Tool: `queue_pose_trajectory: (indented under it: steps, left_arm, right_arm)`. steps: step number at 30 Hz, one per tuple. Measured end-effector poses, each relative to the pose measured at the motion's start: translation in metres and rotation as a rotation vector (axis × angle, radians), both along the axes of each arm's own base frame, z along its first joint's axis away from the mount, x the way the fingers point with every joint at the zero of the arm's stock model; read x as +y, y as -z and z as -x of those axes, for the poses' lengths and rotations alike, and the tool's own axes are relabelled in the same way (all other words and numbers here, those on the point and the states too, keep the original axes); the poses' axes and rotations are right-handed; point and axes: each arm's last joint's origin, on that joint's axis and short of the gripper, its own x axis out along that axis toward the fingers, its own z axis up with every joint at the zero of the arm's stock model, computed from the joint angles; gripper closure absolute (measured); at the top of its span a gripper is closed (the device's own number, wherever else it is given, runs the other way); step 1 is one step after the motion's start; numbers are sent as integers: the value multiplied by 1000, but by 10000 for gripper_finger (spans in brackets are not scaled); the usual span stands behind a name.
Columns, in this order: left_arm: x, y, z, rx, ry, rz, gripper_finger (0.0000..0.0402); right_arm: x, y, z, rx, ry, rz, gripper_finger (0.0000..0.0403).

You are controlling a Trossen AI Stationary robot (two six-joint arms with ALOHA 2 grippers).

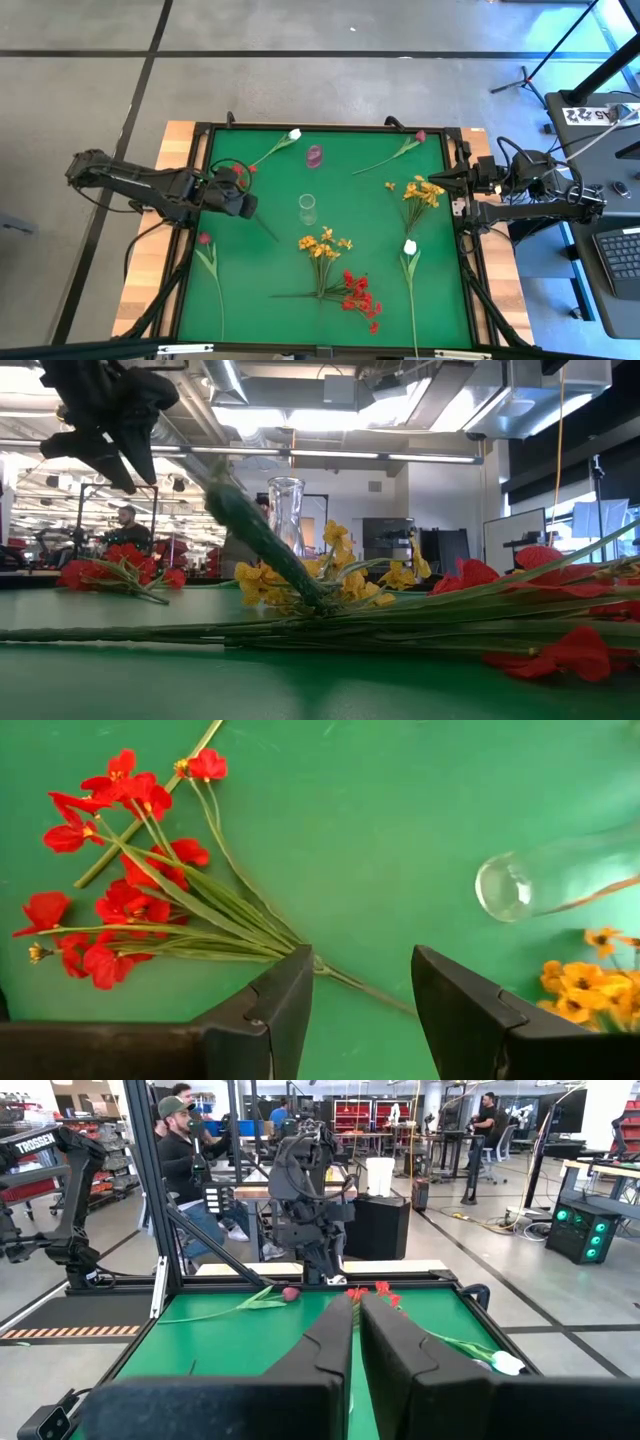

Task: Sort flowers into vase by color
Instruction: Put the top red flowers into the transparent vase

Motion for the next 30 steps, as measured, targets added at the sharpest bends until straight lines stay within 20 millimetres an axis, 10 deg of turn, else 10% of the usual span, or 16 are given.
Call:
queue_pose_trajectory:
  steps: [30]
  left_arm:
    - [13, 64, -46, 349, -150, 126, 237]
  right_arm:
    - [0, 0, 0, 1, 0, 0, 377]
